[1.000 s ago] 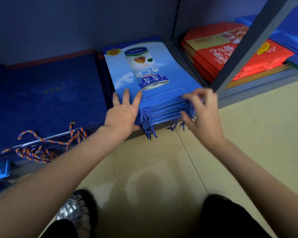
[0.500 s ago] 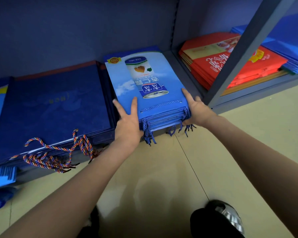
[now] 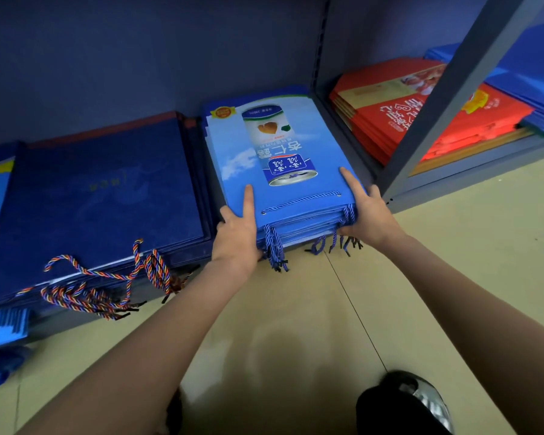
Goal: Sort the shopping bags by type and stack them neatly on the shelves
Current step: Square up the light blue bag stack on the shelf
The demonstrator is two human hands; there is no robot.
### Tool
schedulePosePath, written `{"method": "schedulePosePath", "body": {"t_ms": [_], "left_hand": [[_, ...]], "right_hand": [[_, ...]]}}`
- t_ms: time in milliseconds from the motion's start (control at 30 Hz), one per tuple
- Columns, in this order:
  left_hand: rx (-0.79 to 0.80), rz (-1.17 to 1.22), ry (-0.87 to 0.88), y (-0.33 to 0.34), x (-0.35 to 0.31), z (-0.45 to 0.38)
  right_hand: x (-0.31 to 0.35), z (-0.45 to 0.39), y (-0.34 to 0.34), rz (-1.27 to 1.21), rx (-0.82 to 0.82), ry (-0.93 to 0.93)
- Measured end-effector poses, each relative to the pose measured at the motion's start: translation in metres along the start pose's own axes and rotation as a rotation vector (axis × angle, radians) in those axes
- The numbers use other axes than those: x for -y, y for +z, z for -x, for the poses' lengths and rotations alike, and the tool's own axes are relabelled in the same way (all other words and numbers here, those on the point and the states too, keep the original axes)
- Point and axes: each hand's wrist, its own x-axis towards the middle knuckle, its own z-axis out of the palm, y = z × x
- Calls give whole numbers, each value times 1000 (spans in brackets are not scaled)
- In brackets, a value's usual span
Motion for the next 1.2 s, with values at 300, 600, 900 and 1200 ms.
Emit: {"method": "schedulePosePath", "body": {"t_ms": [300, 600, 900, 1200], "left_hand": [[-54, -22, 6, 6, 6, 15], [6, 68, 4, -23, 1, -2], [175, 152, 30, -43, 3, -10], [141, 135, 24, -42, -1, -11]], "right_hand": [[3, 5, 3, 0, 62, -3], [15, -31, -30, 163, 143, -94], [11, -30, -40, 269, 233, -130], [4, -23, -46, 158, 34, -202]]}}
